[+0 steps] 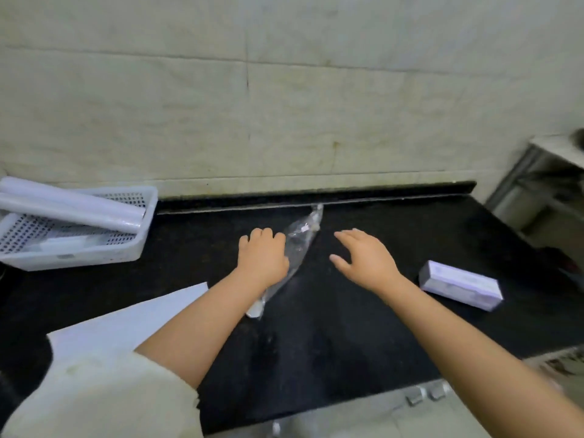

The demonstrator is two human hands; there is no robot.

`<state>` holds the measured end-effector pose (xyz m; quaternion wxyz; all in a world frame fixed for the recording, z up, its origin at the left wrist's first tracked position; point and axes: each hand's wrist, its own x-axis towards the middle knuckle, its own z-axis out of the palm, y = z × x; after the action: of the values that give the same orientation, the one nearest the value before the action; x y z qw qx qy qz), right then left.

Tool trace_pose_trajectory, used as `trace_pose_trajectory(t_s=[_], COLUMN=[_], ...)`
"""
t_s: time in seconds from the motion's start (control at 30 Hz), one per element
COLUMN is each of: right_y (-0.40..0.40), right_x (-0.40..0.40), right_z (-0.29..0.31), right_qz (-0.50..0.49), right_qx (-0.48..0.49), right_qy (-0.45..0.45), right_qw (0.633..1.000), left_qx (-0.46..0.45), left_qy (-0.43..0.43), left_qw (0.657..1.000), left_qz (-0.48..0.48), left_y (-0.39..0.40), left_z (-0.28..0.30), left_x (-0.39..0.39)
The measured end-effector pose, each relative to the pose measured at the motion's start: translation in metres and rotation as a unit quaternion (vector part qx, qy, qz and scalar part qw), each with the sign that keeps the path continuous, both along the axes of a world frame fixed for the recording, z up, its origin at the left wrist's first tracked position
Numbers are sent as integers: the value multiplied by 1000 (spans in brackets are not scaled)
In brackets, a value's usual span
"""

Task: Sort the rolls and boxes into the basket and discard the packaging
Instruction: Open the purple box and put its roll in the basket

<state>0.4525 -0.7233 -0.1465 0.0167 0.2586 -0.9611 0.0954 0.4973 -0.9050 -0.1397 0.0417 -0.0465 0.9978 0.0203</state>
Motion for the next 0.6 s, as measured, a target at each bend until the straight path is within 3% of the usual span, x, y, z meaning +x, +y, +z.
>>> trace_pose_trajectory(t_s=[0.37,0.5,0.6], right_y=[238,312,356], right_x=[-17,-46,-70], right_z=[15,-7,-30], right_qz=[-235,-250,-237], right_qx=[-30,-14,-6], right_qy=[-53,-105,-161], right_qw=[970,962,958], left_qx=[14,15,42], left_qy=[10,-5,-41], left_qw=[993,994,997], left_qz=[-118,-113,-56], left_y=[191,255,302], left_z=[41,27,12], left_x=[-69,-110,-141])
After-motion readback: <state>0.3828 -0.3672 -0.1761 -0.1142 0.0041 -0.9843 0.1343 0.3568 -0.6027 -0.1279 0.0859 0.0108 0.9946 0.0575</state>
